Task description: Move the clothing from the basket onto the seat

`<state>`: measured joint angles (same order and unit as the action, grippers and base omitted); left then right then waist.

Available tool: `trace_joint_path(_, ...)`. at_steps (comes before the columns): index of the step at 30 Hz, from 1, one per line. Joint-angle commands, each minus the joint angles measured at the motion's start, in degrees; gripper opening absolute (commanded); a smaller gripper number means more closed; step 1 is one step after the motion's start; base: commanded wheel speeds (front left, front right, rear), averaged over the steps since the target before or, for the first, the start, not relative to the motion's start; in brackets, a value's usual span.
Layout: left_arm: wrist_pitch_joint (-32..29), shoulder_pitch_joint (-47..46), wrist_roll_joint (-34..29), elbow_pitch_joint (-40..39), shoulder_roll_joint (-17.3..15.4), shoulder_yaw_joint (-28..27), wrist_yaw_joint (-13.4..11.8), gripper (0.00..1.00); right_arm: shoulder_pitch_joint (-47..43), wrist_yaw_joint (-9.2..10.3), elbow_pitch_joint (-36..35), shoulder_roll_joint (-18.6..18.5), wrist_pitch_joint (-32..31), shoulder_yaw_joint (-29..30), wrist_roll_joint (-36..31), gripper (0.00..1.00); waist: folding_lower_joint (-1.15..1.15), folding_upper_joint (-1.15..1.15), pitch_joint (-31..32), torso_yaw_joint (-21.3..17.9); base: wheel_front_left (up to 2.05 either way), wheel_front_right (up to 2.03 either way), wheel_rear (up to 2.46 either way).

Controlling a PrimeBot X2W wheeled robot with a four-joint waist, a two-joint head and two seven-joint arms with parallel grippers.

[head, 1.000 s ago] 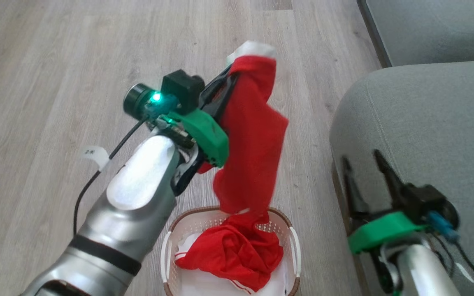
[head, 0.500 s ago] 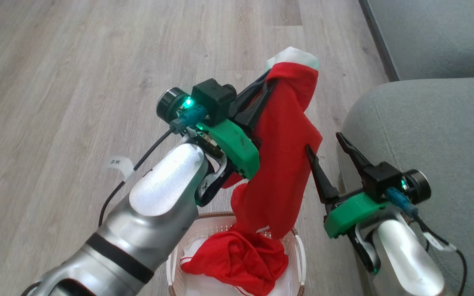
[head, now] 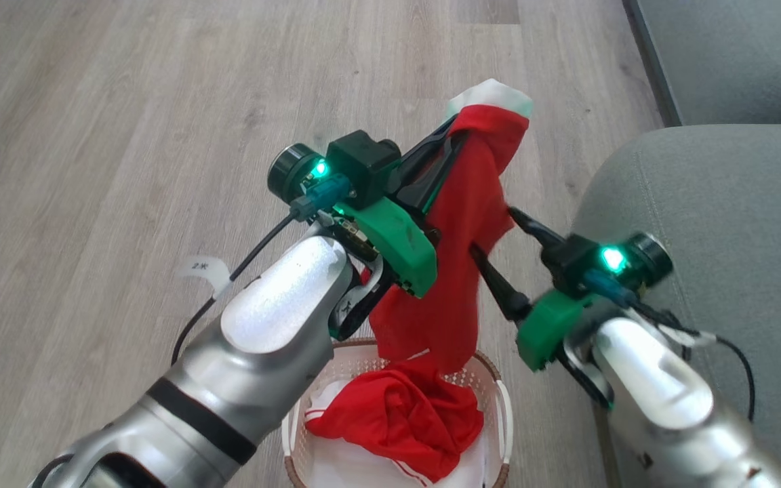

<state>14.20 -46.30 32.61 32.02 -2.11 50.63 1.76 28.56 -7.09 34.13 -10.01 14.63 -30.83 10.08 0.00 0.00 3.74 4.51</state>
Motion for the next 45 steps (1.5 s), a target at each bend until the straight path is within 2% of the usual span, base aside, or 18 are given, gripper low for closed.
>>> trace_joint_path(1, 0.7, -4.4, 0.8, -1.2, -0.8, -1.8, -0.4, 0.0, 3.9, -0.4, -1.4, -0.5, 0.4, -1.3, 0.4, 1.0, 0.0, 0.0, -0.2, 0.0, 0.0, 0.0, 0.0)
trace_joint_path(5, 0.7, -4.6, 1.1, -0.7, -0.8, -1.5, -0.5, 0.0, 6.5, -0.4, -1.3, -1.1, 0.4, -2.6, 1.1, 1.0, 0.0, 0.0, -0.6, 0.1, 0.0, 0.0, 0.0)
trace_joint_path(11, 0.8, -4.7, 1.6, -0.5, -0.8, -1.1, -0.7, 0.0, 8.6, -0.4, 1.4, -1.7, 0.4, -10.9, 4.9, 1.0, 0.0, 0.0, -0.8, 0.2, 0.0, 0.0, 0.0)
trace_joint_path(12, 0.8, -4.8, 1.6, -0.5, -0.8, -1.0, -0.7, 0.0, 8.9, -0.4, 1.9, -1.7, 0.4, -12.0, 6.0, 0.78, 0.0, 0.0, -0.9, 0.1, 0.0, 0.0, 0.0)
trace_joint_path(13, 0.8, -4.8, 1.6, -0.6, -0.8, -1.1, -0.8, 0.0, 9.3, -0.4, 2.3, -1.8, 0.4, -13.1, 7.0, 0.48, 0.0, 0.0, -1.0, 0.0, 0.0, 0.0, 0.0)
trace_joint_path(14, 0.8, -4.8, 1.6, -0.6, -0.8, -1.1, -0.9, 0.0, 9.7, -0.4, 2.5, -1.9, 0.4, -13.9, 7.7, 0.36, 0.0, 0.0, -1.0, 0.0, 0.0, 0.0, 0.0)
trace_joint_path(15, 0.8, -4.8, 1.6, -0.6, -0.8, -1.1, -0.9, 0.0, 10.0, -0.4, 2.7, -2.0, 0.4, -14.5, 8.4, 0.11, 0.0, 0.0, -1.1, -0.1, 0.0, 0.0, 0.0)
trace_joint_path(16, 0.8, -4.7, 1.6, -0.5, -0.8, -1.1, -0.9, 0.0, 10.3, -0.4, 2.8, -2.1, 0.4, -15.1, 8.9, 0.0, 0.0, 0.0, -1.2, -0.2, 0.0, 0.0, 0.0)
trace_joint_path(24, 0.8, -3.6, 1.7, 0.5, -0.8, -2.3, -1.1, 0.0, 11.1, -0.4, 2.3, -2.7, 0.4, -14.3, 10.7, 0.0, 0.0, 0.0, -1.7, -1.0, 0.0, 0.0, 0.0)
trace_joint_path(32, 0.8, -0.7, 1.3, 1.6, -1.1, -5.0, -1.4, 0.01, 10.9, -0.4, 0.6, -3.4, 0.4, -7.9, 9.8, 0.0, 0.0, 0.0, -1.9, -2.1, 0.0, 0.0, 0.0)
trace_joint_path(33, 0.8, -0.2, 1.0, 1.7, -1.2, -5.3, -1.4, 0.12, 10.8, -0.4, 0.5, -3.5, 0.4, -6.9, 9.6, 0.0, 0.0, 0.0, -1.9, -2.2, 0.0, 0.0, 0.0)
trace_joint_path(34, 0.8, 0.3, 0.7, 1.7, -1.3, -5.6, -1.4, 0.4, 10.8, -0.4, 0.3, -3.7, 0.4, -5.9, 9.2, 0.0, 0.0, 0.0, -1.9, -2.4, 0.0, 0.0, 0.0)
trace_joint_path(36, 0.8, 1.5, 0.2, 1.7, -1.3, -6.2, -1.4, 0.85, 10.5, -0.4, 0.0, -4.0, 0.4, -4.0, 8.4, 0.0, 0.0, 0.0, -1.7, -2.8, 0.0, 0.0, 0.0)
trace_joint_path(37, 0.8, 2.2, 0.0, 1.7, -1.3, -6.6, -1.4, 1.0, 10.3, -0.4, -0.1, -4.2, 0.4, -3.2, 8.0, 0.0, 0.0, 0.0, -1.6, -3.1, 0.0, 0.0, 0.0)
trace_joint_path(45, 0.8, 7.9, -1.9, 1.1, -1.2, -8.4, -0.7, 1.0, 8.6, -0.4, -0.9, -5.5, 0.4, 2.9, 4.9, 0.0, 0.0, 0.0, -1.1, -6.9, 0.0, 0.0, 0.0)
